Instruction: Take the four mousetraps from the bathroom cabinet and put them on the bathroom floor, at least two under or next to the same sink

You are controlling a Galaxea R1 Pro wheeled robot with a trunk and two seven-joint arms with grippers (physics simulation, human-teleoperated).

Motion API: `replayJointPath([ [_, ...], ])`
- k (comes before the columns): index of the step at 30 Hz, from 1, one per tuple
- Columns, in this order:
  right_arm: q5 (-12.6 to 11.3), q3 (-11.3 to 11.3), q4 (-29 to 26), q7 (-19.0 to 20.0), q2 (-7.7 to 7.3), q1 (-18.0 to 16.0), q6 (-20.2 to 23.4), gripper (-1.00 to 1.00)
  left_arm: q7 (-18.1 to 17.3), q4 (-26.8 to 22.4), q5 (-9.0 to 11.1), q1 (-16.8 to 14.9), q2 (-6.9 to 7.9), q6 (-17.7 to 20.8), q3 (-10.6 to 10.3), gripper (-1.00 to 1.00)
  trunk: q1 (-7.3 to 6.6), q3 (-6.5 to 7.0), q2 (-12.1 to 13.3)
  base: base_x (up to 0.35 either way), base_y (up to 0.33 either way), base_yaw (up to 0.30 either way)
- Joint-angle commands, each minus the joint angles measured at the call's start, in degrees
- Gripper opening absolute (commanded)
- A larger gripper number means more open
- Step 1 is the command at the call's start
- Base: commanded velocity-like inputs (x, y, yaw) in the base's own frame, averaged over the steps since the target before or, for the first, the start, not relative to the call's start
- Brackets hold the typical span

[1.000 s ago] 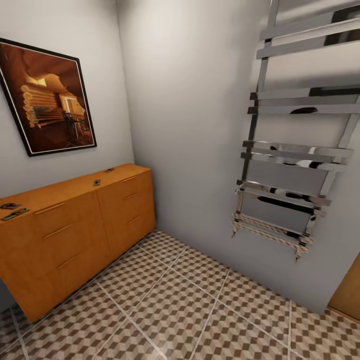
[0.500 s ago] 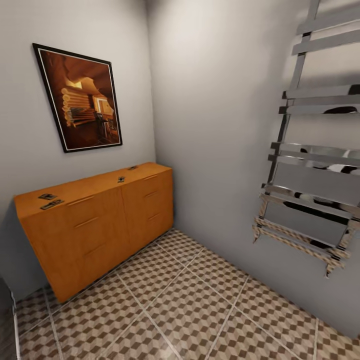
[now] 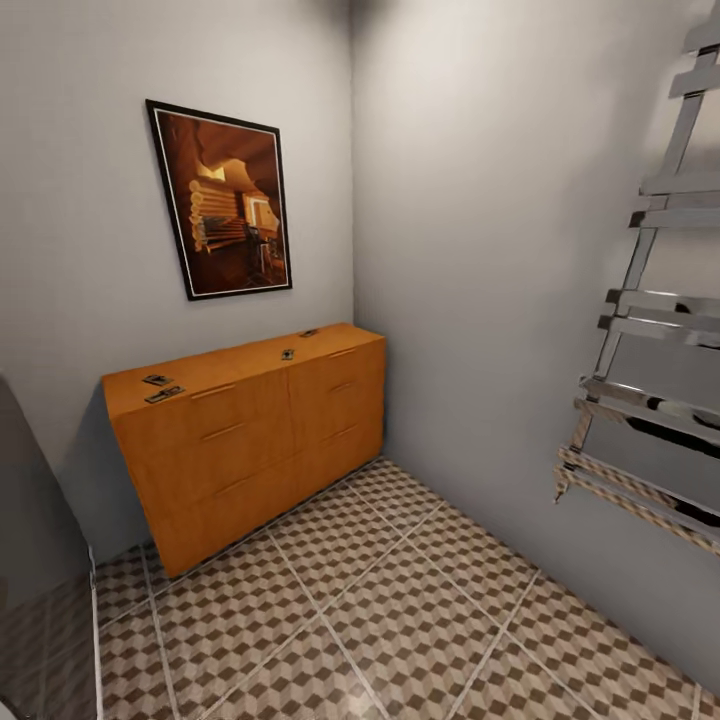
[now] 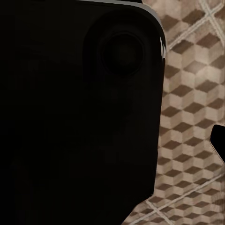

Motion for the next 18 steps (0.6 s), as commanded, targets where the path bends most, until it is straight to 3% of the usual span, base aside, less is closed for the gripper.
replayJointPath([
  [1,0.0,0.0,0.0,0.0,0.0,0.0,-0.2,1.0,0.0,0.0,0.3,0.0,-0.01,-0.1,0.0,1.0,0.0,-0.05,0.0,0.0,0.0,0.273],
  [18,0.0,0.0,0.0,0.0,0.0,0.0,-0.2,1.0,0.0,0.0,0.3,0.0,-0.04,-0.1,0.0,1.0,0.0,-0.05,0.0,0.0,0.0,0.273],
])
